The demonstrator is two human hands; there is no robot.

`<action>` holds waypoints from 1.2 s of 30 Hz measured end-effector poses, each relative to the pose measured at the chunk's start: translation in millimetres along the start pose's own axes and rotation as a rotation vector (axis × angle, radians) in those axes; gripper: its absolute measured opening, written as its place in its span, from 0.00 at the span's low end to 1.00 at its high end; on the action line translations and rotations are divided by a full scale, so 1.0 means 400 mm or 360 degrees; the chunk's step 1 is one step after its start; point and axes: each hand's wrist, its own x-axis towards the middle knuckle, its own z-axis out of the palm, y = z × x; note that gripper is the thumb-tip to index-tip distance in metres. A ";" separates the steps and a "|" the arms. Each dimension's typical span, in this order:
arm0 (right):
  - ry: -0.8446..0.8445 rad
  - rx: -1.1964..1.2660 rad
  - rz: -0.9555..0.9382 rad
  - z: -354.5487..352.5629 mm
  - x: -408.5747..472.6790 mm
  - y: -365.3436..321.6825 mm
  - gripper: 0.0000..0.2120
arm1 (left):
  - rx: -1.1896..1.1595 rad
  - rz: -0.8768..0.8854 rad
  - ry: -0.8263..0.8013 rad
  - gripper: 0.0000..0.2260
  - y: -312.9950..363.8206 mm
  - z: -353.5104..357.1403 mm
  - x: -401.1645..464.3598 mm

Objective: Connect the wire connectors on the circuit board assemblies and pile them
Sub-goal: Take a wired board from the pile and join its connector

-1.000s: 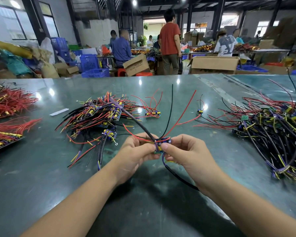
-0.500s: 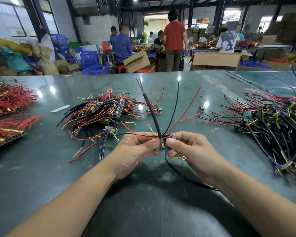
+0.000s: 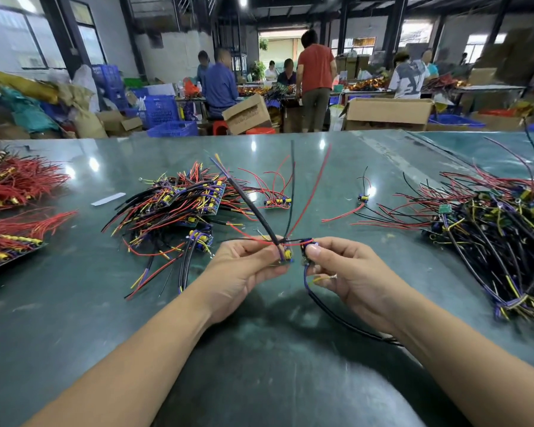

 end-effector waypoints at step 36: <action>0.0183 -0.0912 -0.0722 0.032 -0.017 0.005 0.09 | 0.0190 0.0287 0.0442 0.06 -0.001 0.049 -0.011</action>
